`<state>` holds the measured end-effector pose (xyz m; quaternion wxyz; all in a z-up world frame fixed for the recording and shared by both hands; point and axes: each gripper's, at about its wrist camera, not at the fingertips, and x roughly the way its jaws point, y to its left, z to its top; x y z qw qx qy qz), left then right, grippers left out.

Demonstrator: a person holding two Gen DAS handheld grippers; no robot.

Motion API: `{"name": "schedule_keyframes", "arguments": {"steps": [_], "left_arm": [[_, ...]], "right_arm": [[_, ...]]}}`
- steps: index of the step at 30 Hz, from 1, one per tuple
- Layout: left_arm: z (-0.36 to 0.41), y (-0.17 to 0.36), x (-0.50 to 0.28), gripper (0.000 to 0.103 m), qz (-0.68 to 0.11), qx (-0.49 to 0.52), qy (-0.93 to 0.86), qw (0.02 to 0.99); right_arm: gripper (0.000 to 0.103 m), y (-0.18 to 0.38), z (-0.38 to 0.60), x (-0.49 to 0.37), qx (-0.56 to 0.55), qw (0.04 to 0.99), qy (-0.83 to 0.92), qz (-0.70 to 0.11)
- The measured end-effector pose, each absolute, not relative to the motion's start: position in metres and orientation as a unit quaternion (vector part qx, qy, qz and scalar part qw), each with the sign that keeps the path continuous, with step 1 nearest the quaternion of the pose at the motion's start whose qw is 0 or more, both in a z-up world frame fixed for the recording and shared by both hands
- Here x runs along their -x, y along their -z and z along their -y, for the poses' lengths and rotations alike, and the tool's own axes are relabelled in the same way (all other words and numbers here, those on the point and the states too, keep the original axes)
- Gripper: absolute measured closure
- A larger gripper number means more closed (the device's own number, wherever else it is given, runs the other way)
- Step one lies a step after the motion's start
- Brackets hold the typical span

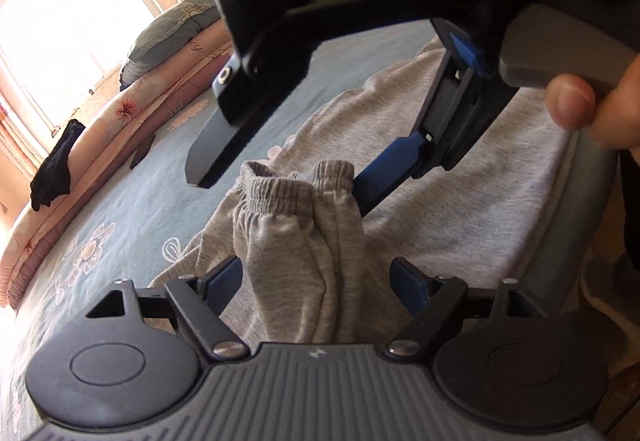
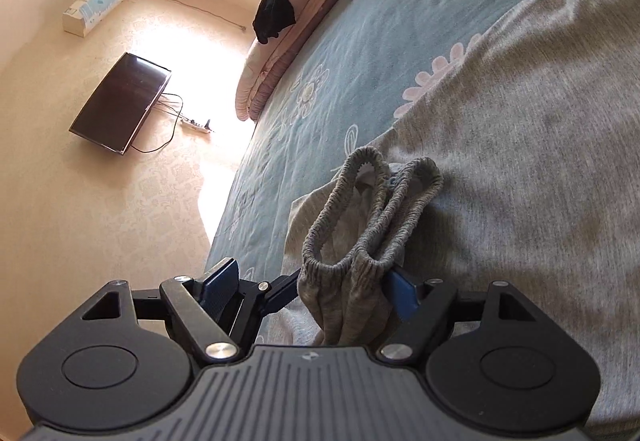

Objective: Fold clothes
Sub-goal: 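Lift the waistband with the right gripper and fold it over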

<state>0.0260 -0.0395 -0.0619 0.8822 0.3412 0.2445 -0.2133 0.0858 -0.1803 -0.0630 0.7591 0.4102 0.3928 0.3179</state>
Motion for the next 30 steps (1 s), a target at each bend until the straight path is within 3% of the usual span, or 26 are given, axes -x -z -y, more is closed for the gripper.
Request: {"name": "schedule_keyframes", "arguments": {"steps": [1, 4, 8, 14, 16, 18, 20, 22, 24, 30], "left_arm": [[0.038, 0.062, -0.027, 0.063, -0.248, -0.339, 0.209, 0.883], [0.025, 0.058, -0.029, 0.076, -0.265, -0.301, 0.21, 0.892], [0.019, 0.057, -0.018, 0.076, -0.249, -0.316, 0.211, 0.891], [0.013, 0.049, -0.01, 0.071, -0.228, -0.303, 0.221, 0.898], [0.008, 0.046, -0.006, 0.068, -0.225, -0.3, 0.219, 0.901], [-0.001, 0.043, 0.001, 0.066, -0.226, -0.295, 0.21, 0.904], [-0.014, 0.041, 0.01, 0.057, -0.225, -0.289, 0.19, 0.911], [-0.03, 0.039, 0.019, 0.038, -0.221, -0.281, 0.164, 0.919], [-0.044, 0.039, 0.032, 0.031, -0.22, -0.276, 0.134, 0.926], [-0.057, 0.055, 0.027, 0.029, -0.236, -0.295, 0.059, 0.924]], "right_arm": [[0.019, 0.064, 0.182, -0.087, -0.414, 0.757, -0.315, -0.395], [0.015, 0.07, 0.187, -0.088, -0.43, 0.748, -0.3, -0.406], [0.001, 0.088, 0.194, -0.097, -0.464, 0.732, -0.261, -0.425], [0.0, 0.094, 0.163, -0.126, -0.461, 0.704, -0.281, -0.462], [0.01, 0.094, 0.152, -0.134, -0.441, 0.717, -0.272, -0.466], [0.055, 0.093, 0.142, -0.139, -0.409, 0.737, -0.256, -0.472], [0.065, 0.086, 0.133, -0.14, -0.378, 0.757, -0.246, -0.473], [0.066, 0.075, 0.127, -0.137, -0.373, 0.76, -0.268, -0.461], [0.067, 0.058, 0.119, -0.133, -0.368, 0.766, -0.282, -0.445], [0.068, 0.016, 0.089, -0.136, -0.358, 0.768, -0.331, -0.416]]}}
